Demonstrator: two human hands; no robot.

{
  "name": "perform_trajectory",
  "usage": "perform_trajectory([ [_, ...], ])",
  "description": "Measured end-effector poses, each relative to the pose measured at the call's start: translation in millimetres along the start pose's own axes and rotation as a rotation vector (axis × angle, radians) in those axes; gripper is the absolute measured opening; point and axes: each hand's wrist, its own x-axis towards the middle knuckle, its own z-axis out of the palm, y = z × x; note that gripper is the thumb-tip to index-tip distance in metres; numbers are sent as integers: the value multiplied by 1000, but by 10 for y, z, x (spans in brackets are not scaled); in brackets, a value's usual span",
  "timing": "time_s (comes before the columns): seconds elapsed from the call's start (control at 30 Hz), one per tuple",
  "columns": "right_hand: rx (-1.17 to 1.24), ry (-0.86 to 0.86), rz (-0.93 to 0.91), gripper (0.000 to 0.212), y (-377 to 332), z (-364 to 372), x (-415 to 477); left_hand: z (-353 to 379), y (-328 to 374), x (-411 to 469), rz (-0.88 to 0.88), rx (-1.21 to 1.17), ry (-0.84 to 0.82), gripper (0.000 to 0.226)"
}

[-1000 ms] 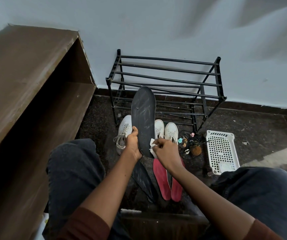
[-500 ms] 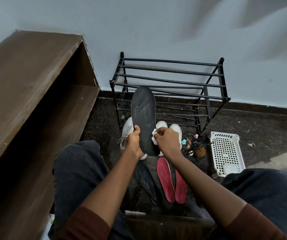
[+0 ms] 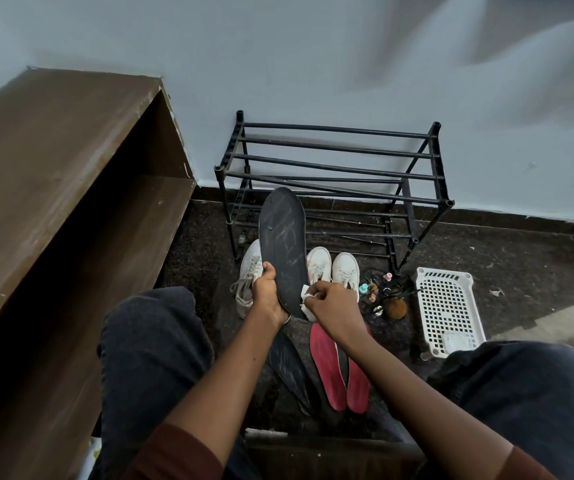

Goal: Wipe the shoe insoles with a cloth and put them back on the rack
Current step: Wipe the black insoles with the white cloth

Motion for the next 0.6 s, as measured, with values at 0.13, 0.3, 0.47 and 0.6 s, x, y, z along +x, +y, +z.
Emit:
perform_trajectory([
  [0.13, -26, -29, 12, 13, -55, -52, 28, -6, 18, 0, -28, -35, -30, 66],
  [0.3, 13, 32, -20, 11, -180, -89, 163, -16, 88, 0, -8, 21, -76, 63],
  [0.47, -22, 123, -127, 22, -261, -69, 338, -8, 95, -26, -18, 48, -83, 51],
  [0.6, -48, 100, -133, 24, -247, -47, 312, -36, 131, -36, -18, 85, -95, 56],
])
